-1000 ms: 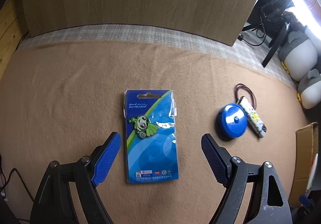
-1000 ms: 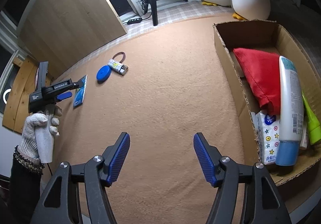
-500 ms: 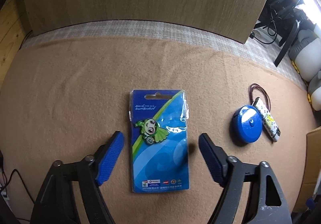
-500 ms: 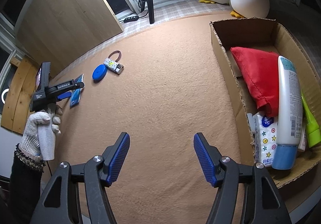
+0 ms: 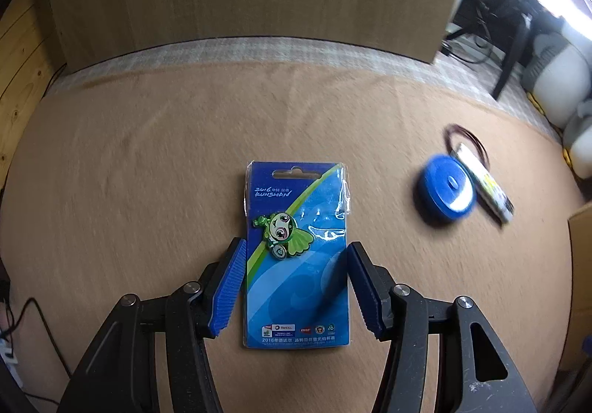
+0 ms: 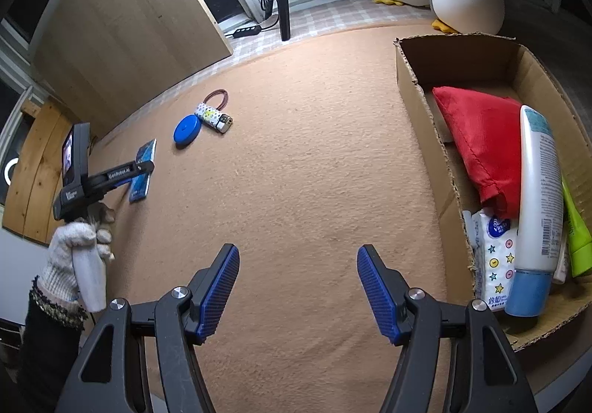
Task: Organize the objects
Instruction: 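Lift the blue card package with the left tool into the box and release, then move the open left tool to the blue tape measure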
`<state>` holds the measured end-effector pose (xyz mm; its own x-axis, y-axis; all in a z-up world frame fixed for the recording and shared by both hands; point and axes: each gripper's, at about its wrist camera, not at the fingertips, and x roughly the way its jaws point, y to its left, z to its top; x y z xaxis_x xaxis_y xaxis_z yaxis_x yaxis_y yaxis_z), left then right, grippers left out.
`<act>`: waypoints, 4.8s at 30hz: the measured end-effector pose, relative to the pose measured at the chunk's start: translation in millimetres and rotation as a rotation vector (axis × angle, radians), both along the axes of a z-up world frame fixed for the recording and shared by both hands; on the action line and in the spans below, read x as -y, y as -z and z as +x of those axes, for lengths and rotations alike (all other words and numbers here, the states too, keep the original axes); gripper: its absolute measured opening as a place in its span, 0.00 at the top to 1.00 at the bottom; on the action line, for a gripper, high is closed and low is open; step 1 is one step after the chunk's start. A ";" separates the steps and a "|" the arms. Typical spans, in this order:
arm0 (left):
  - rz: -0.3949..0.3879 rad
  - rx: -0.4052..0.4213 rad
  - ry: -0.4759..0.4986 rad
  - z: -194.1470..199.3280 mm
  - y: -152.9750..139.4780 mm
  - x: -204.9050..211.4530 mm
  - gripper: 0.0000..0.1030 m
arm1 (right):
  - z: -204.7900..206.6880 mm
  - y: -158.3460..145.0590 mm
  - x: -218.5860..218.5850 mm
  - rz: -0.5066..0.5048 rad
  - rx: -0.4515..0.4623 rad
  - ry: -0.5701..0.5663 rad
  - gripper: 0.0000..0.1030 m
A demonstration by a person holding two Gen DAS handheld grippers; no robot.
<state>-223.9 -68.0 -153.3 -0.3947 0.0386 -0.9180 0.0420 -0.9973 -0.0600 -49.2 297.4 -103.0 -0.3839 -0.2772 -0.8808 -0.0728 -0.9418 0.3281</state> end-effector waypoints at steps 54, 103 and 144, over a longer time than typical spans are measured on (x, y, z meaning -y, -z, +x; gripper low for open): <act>0.224 -0.139 0.618 113.1 -97.1 -380.8 0.43 | 89.2 -25.4 -136.6 0.113 -0.093 0.220 0.39; 0.199 -0.128 0.419 76.4 -86.0 -260.1 0.40 | 50.7 -21.6 -85.2 0.087 -0.117 0.133 0.29; 0.127 -0.033 0.084 -70.6 -4.0 -74.5 0.68 | -75.9 -15.8 13.5 -0.015 -0.078 -0.063 0.30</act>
<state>-294.5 6.5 -149.3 -0.4152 0.1874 -0.8902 -0.0449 -0.9816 -0.1858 -125.2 283.9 -87.2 -0.4323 -0.3158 -0.8446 0.0127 -0.9387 0.3445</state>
